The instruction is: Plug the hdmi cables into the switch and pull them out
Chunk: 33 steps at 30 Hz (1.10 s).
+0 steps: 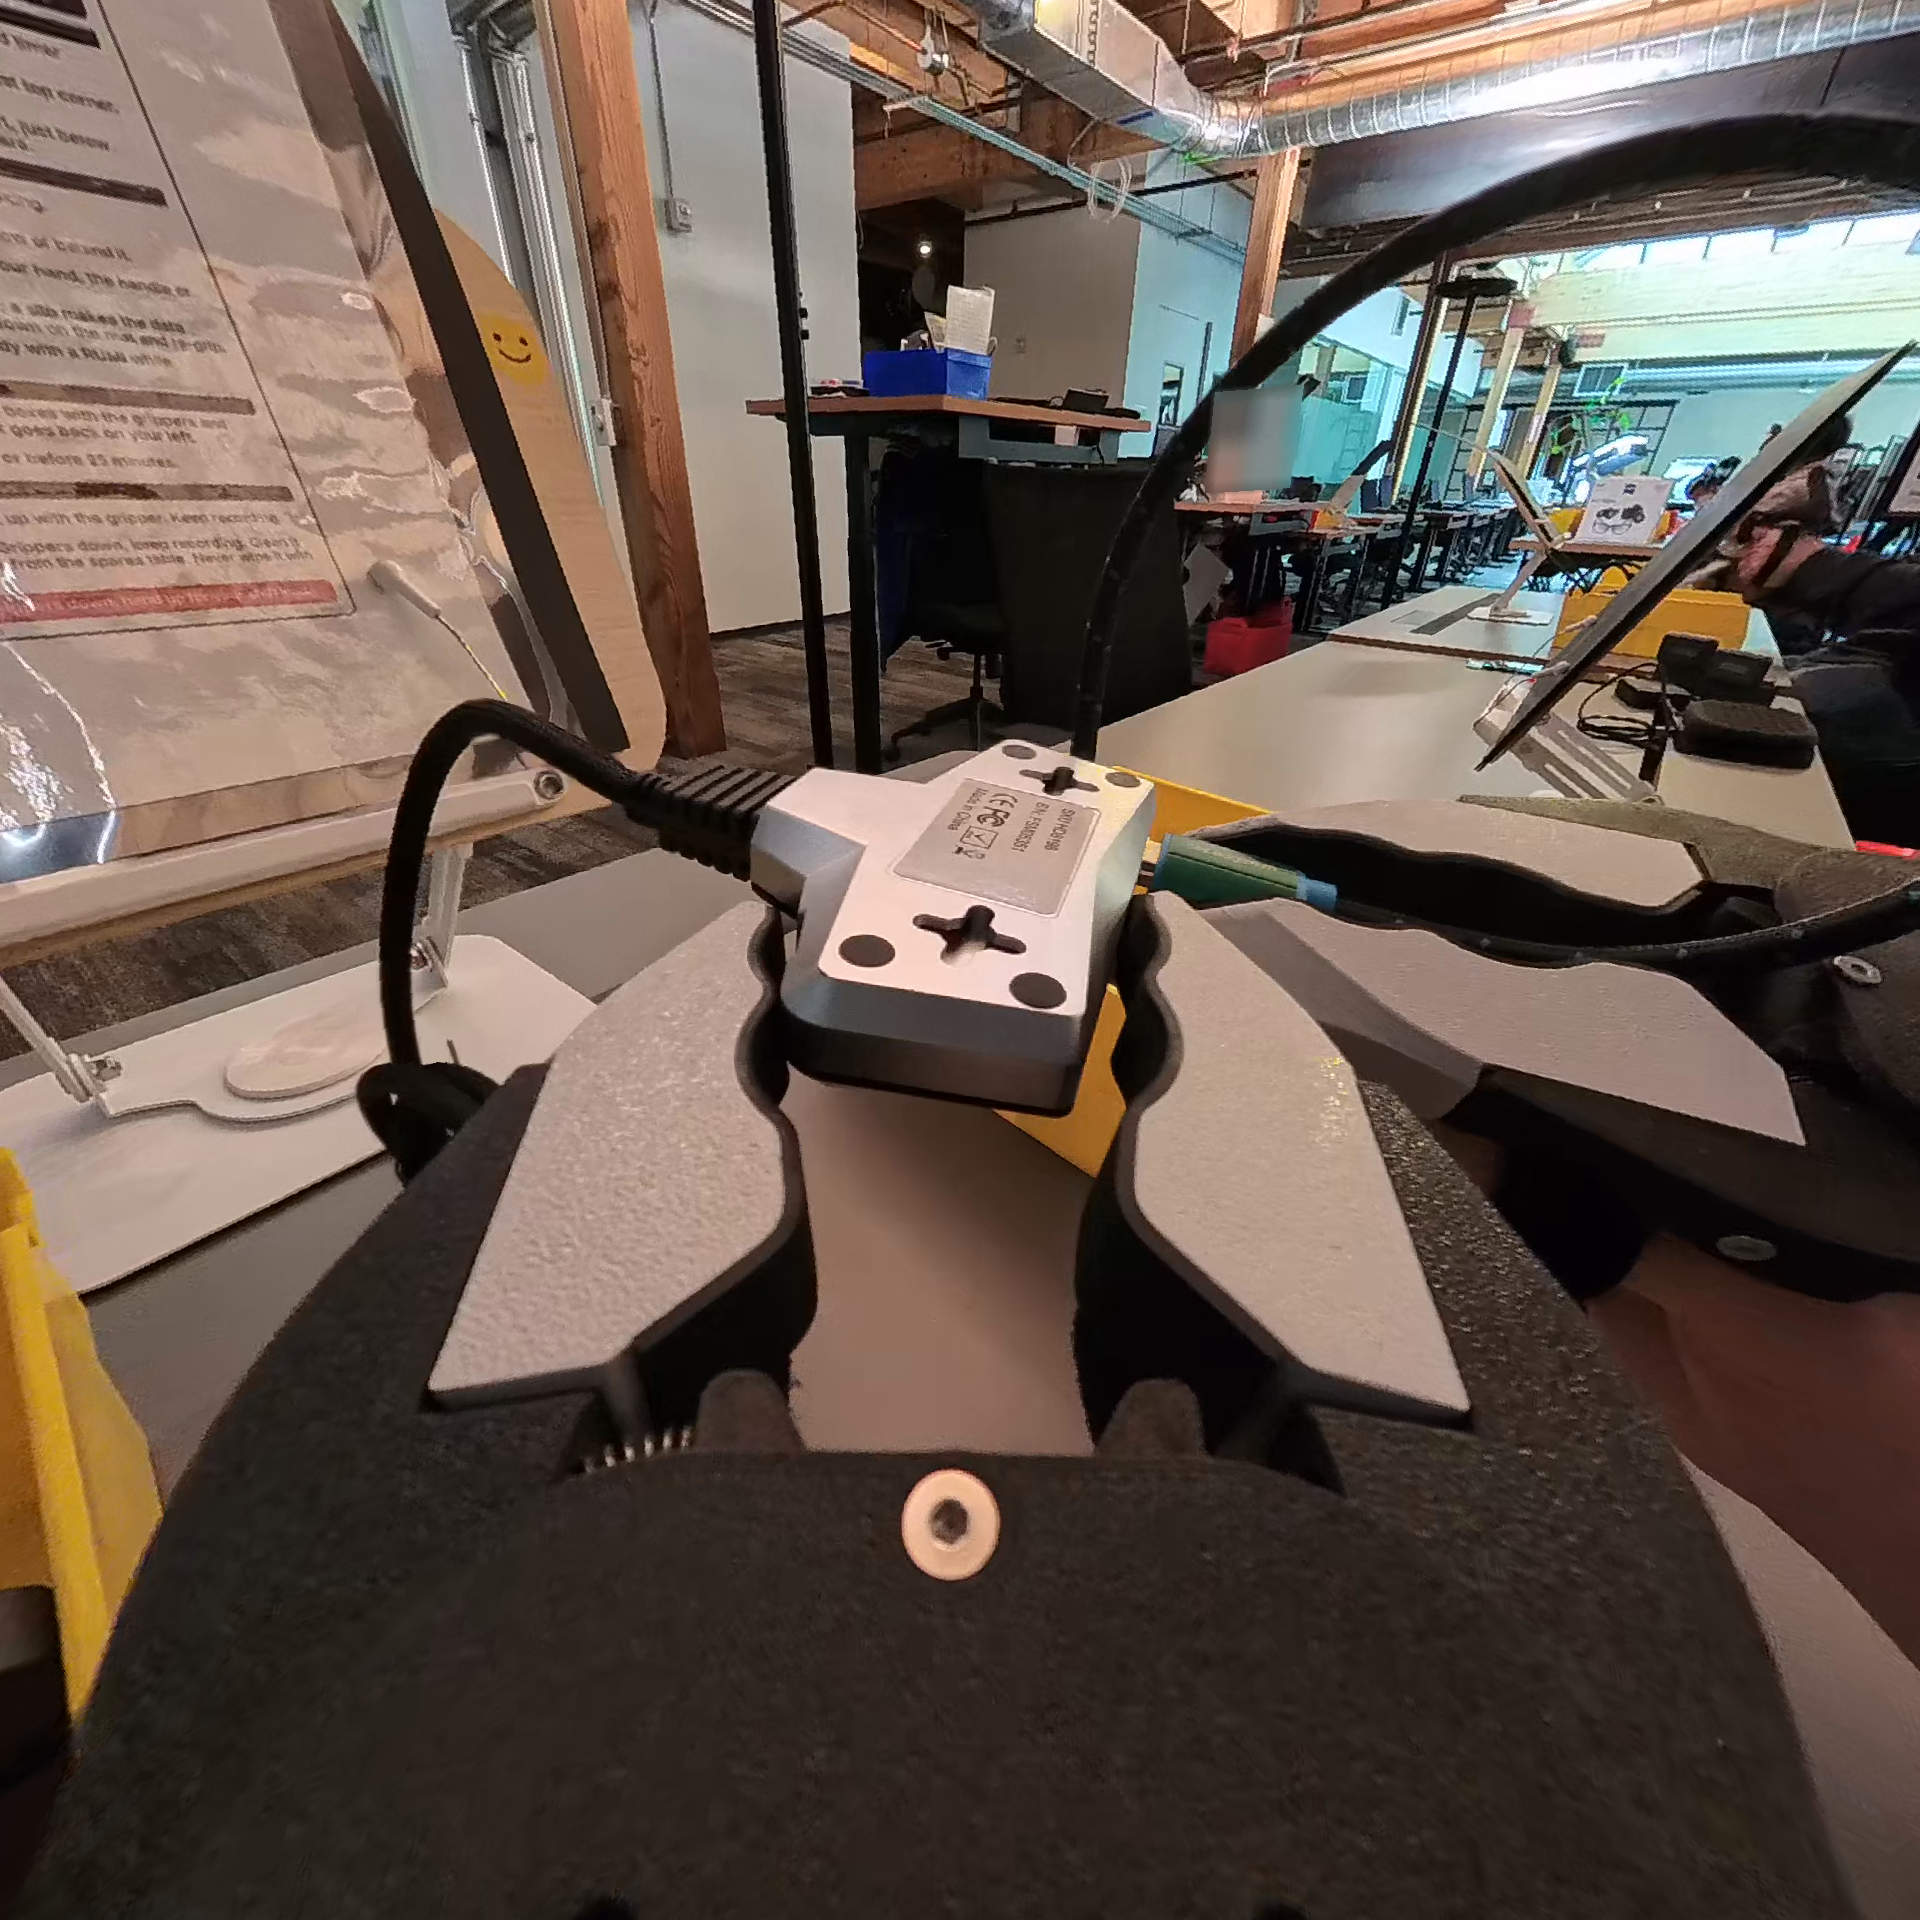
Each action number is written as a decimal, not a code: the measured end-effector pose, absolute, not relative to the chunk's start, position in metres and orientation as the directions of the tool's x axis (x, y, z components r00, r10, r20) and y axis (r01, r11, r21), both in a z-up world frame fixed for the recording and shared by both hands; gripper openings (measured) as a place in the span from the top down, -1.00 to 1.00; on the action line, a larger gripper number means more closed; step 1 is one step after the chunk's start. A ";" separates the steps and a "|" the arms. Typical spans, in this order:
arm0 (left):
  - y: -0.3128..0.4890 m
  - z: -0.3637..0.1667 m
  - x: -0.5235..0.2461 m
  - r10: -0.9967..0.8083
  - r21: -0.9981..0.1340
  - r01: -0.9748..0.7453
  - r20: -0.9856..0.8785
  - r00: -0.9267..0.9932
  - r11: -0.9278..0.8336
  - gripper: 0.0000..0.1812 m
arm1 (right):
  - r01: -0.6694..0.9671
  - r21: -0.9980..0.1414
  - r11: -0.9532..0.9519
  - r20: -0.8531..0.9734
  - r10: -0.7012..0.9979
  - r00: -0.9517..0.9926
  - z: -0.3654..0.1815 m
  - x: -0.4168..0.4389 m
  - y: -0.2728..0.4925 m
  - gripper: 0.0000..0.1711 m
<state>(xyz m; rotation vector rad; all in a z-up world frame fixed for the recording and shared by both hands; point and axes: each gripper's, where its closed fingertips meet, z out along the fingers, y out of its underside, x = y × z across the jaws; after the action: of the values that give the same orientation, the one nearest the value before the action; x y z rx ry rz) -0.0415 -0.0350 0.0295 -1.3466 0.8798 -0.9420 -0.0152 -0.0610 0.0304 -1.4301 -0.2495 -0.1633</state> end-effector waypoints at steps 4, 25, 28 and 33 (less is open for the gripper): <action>-0.038 0.032 -0.041 -0.925 -0.999 0.046 0.009 0.381 0.009 0.33 | 0.240 -0.961 0.139 0.246 0.033 0.969 0.032 -0.014 -0.064 0.74; -0.037 0.031 -0.043 -0.903 -0.998 0.054 -0.014 0.429 0.041 0.32 | 0.149 -0.976 0.156 0.161 0.068 0.985 0.032 -0.016 -0.060 0.75; -0.037 0.032 -0.043 -0.902 -0.997 0.052 -0.022 0.432 0.049 0.32 | 0.148 -0.976 0.160 0.160 0.067 0.985 0.032 -0.016 -0.061 0.75; -0.037 0.029 -0.041 -0.898 -0.998 0.039 -0.031 0.440 0.053 0.32 | 0.128 -0.981 0.146 0.139 0.071 0.988 0.029 -0.013 -0.060 0.74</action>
<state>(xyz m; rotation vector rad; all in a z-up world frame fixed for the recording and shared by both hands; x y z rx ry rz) -0.0407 -0.0371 0.0292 -1.3236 0.8553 -0.8635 -0.0132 -0.0605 0.0292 -1.4255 -0.1664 -0.0412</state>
